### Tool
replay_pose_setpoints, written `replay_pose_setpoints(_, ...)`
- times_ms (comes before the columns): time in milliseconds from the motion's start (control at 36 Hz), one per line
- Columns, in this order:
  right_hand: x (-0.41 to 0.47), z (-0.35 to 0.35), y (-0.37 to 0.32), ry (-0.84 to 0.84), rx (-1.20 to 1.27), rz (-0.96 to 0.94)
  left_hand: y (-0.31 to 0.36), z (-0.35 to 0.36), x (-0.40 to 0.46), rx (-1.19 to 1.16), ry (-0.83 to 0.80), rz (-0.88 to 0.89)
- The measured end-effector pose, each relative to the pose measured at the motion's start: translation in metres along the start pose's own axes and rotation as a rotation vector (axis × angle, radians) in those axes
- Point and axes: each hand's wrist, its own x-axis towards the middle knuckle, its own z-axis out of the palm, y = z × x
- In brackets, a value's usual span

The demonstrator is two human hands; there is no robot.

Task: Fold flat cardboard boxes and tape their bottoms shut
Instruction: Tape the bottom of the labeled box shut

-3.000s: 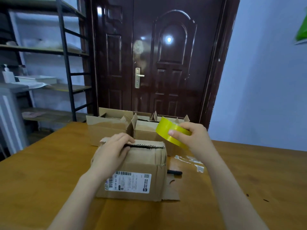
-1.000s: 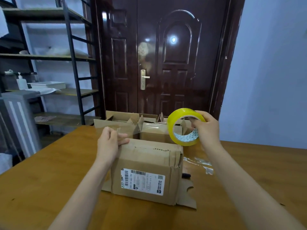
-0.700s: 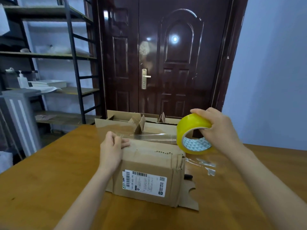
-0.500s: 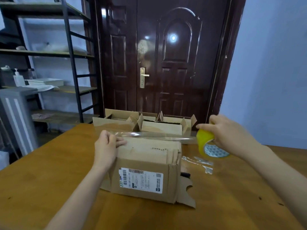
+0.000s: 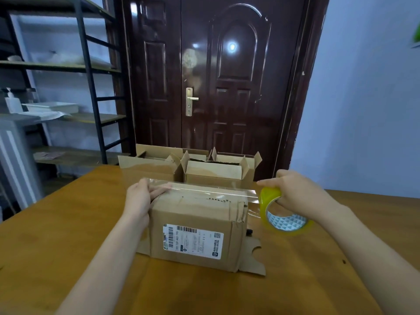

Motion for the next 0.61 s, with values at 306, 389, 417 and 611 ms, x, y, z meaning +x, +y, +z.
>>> replay_pose_setpoints(306, -0.004, 0.017, -0.003, -0.065, 0.003, 0.016, 0.000, 0.000, -0.004, 0.045, -0.003, 0.034)
replay_pose_setpoints(389, -0.008, 0.027, -0.006, -0.095, -0.008, 0.014, -0.001, 0.003, -0.006, 0.082, -0.002, 0.057)
replay_pose_setpoints(417, -0.009, 0.030, -0.008, -0.104, -0.013, 0.010, -0.001, 0.003, -0.006, 0.089, 0.002, 0.066)
replay_pose_setpoints(611, -0.015, 0.052, -0.017, -0.091, -0.035, 0.015, -0.003, 0.002, -0.007, 0.132, 0.009, 0.096)
